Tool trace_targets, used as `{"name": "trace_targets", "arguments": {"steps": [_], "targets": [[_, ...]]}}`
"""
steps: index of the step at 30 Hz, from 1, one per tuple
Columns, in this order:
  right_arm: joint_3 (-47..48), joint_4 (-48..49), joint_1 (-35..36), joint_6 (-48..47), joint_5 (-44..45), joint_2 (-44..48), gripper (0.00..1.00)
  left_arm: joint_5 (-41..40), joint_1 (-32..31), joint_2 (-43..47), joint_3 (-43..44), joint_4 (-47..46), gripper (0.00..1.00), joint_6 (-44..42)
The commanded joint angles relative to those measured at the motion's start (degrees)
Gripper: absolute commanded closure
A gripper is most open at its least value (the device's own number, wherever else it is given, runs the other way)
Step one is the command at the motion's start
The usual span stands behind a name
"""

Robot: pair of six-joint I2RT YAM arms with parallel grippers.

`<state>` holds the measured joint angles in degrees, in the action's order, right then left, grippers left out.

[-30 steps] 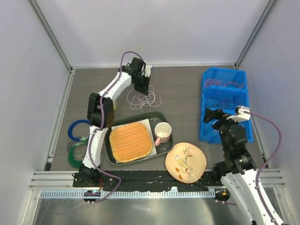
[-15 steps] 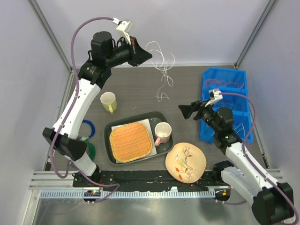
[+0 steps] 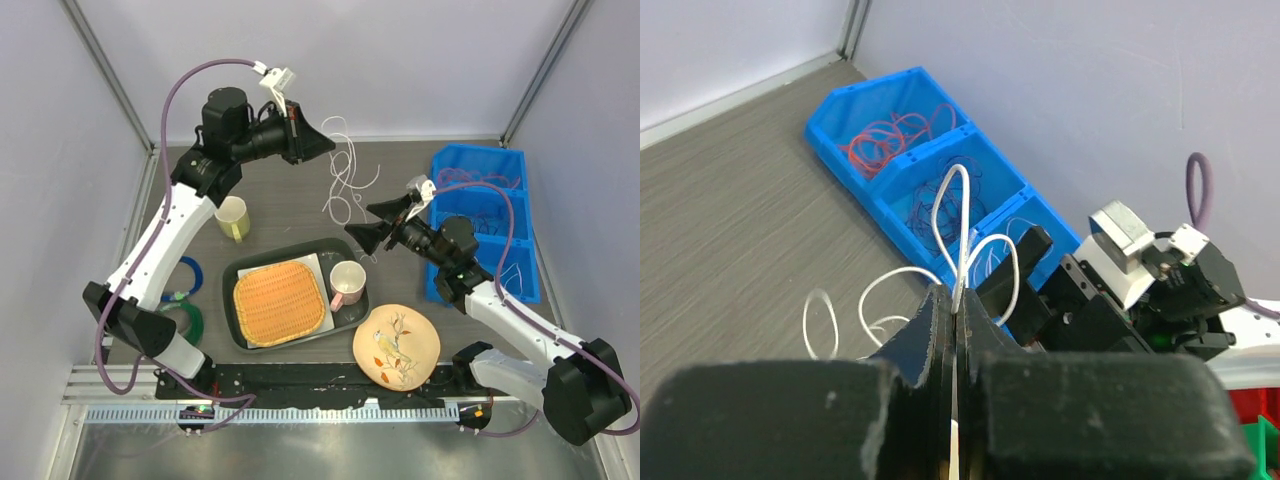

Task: Untangle the cables

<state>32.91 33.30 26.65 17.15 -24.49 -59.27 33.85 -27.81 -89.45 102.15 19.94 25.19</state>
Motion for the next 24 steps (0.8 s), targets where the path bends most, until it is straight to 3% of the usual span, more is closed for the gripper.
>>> {"name": "trace_targets", "arguments": {"steps": [1, 6, 10, 13, 17, 24], "targets": [[1.9, 3.27, 0.24, -4.22, 1.64, 0.02, 0.07, 3.68, -0.4, 4.02, 0.33, -2.9, 1.0, 0.13], [0.23, 0.1, 0.15, -15.54, 3.65, 1.17, 0.07, 4.12, -0.49, 5.34, -1.34, -2.54, 1.0, -1.19], [0.93, -6.12, 0.15, -30.1, 8.84, -1.63, 0.07, 4.91, -0.49, 6.04, -2.13, -2.02, 1.0, -2.16], [1.02, -9.31, -0.02, -34.45, 12.18, -5.06, 0.05, 4.3, -0.49, 6.3, -2.13, -2.01, 1.0, -2.95], [-0.39, 1.31, -0.02, -32.28, 9.82, -14.01, 0.06, 3.86, -0.4, 5.87, -1.43, -2.1, 1.0, -3.31], [7.24, 10.91, 0.06, -27.79, 6.38, -24.91, 0.09, 2.81, -0.49, 4.81, 0.68, 1.06, 1.0, -4.36]]}}
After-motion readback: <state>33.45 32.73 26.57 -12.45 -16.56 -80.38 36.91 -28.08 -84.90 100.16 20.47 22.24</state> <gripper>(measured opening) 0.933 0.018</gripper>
